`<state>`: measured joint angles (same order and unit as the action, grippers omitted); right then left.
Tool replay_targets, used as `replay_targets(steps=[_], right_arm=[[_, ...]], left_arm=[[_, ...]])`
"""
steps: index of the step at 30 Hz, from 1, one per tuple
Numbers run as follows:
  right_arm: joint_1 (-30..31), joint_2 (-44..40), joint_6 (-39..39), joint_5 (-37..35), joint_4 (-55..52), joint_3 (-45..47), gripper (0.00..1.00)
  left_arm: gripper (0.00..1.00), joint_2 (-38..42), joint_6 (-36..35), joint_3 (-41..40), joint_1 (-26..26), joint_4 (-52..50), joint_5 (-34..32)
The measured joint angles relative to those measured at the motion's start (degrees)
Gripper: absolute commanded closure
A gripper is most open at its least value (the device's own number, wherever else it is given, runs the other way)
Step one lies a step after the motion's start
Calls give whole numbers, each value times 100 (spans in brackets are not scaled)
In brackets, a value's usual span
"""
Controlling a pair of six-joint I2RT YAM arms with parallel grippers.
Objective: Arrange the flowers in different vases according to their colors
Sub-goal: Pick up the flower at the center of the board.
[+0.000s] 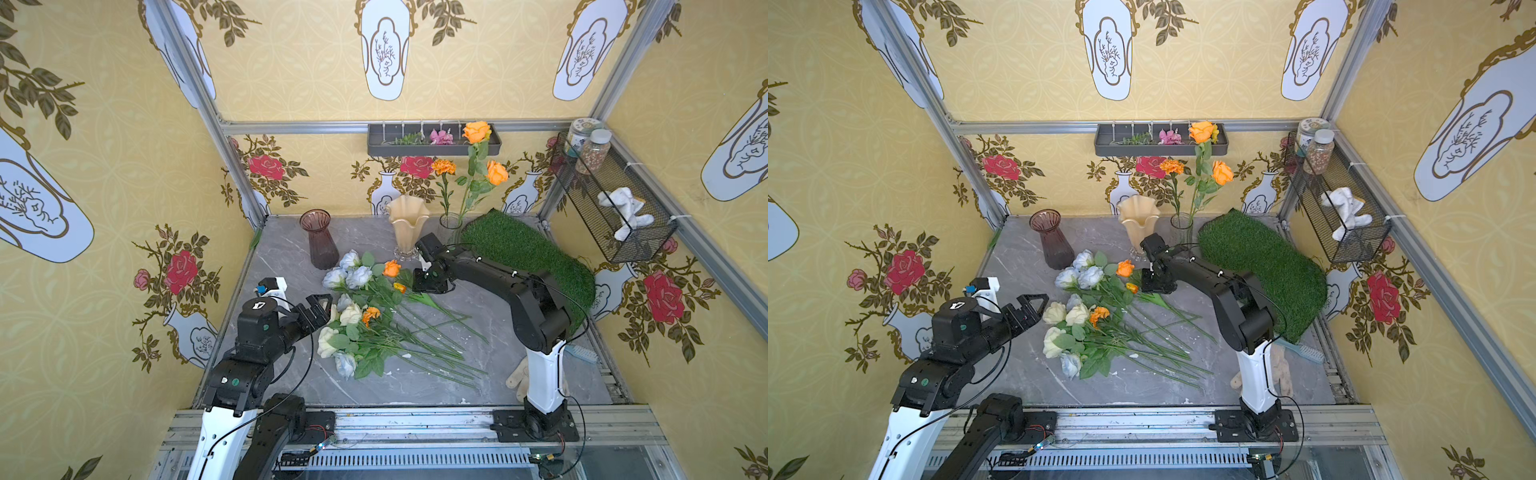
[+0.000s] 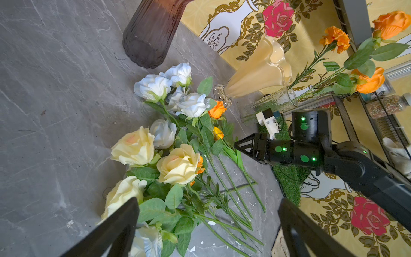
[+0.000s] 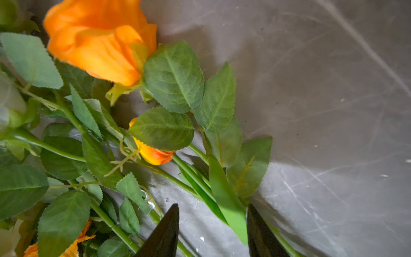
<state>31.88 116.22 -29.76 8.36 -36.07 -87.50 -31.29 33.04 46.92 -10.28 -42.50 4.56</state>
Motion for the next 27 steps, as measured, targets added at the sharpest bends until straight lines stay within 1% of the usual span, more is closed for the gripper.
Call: replay_targets(steps=[7, 11, 21, 24, 27], right_arm=[[-15, 9, -46, 66, 131, 94, 49], [-28, 208, -129, 37, 107, -46, 49], [33, 348, -142, -149, -289, -356, 49], [79, 350, 11, -411, -529, -544, 49], [140, 267, 216, -487, -737, -595, 49]], left_arm=[[0, -114, 0, 0, 4, -2, -42], [0, -111, 2, 0, 7, -2, -55], [1, -24, 4, 0, 11, -17, -136], [1, 20, 4, 0, 9, -22, -136], [1, 42, 4, 0, 9, -26, -136]])
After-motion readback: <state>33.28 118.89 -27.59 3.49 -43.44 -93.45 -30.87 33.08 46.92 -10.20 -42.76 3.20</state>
